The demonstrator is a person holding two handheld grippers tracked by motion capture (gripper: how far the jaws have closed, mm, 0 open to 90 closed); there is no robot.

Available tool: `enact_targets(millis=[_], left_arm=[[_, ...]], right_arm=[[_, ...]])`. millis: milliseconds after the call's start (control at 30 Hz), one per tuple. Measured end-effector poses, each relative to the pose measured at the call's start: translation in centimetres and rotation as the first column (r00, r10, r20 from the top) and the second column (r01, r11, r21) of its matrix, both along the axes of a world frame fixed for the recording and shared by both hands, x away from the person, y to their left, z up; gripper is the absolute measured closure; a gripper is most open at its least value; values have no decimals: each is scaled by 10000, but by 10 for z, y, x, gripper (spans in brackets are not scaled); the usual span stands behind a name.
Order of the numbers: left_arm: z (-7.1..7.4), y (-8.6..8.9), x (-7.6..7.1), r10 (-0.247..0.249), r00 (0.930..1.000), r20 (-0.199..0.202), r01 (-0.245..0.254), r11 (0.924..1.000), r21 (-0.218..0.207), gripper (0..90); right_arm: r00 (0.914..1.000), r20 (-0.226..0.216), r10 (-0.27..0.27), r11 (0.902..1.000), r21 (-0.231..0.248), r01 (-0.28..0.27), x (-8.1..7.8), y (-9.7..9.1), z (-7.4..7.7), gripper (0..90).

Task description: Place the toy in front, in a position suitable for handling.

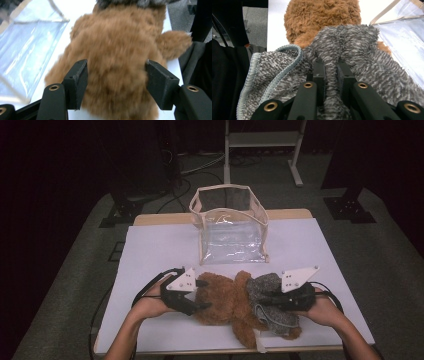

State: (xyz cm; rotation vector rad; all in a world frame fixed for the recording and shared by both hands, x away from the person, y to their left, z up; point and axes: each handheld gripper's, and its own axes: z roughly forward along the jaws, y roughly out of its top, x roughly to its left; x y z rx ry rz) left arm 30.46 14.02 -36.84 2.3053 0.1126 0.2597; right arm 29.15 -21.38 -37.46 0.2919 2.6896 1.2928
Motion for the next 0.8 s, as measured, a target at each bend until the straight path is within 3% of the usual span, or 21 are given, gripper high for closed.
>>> enact_targets(millis=[133, 200, 233, 300, 433, 600, 667, 800], left_arm=[[-9, 3, 3, 30, 9996, -281, -26, 9999, 128, 379], [-15, 0, 3, -144, 9991, -410, 143, 9999, -7, 386], [-18, -6, 3, -418, 9977, -534, 403, 9988, -289, 386], [-22, -15, 2, -583, 9961, -669, 556, 9976, -421, 386], [-25, -37, 0, -918, 9940, -588, 896, 9952, -382, 385], [-25, -59, 2, -1029, 9935, -486, 1018, 9945, -260, 385], [-24, -62, 2, -1008, 9937, -497, 996, 9947, -263, 386], [-25, -70, 2, -1031, 9934, -498, 1020, 9945, -245, 385]], right_arm=[[10000, -34, -90, 10000, -27, 90, 1, -4, 0, 794], [9998, -72, -201, 9998, -13, 201, 2, -9, 0, 794], [9997, -55, -225, 9997, -64, 224, 2, -10, 0, 794], [9996, 41, -282, 9993, -254, 283, 4, -14, 2, 794], [9979, 171, -623, 9959, -650, 633, 10, -28, 9, 794], [9934, 120, -1145, 9923, -466, 1149, 11, -47, 13, 794], [9934, 205, -1126, 9931, -303, 1132, 8, -44, 16, 794], [9972, 587, -456, 9985, -275, 473, 1, -20, 25, 793]])
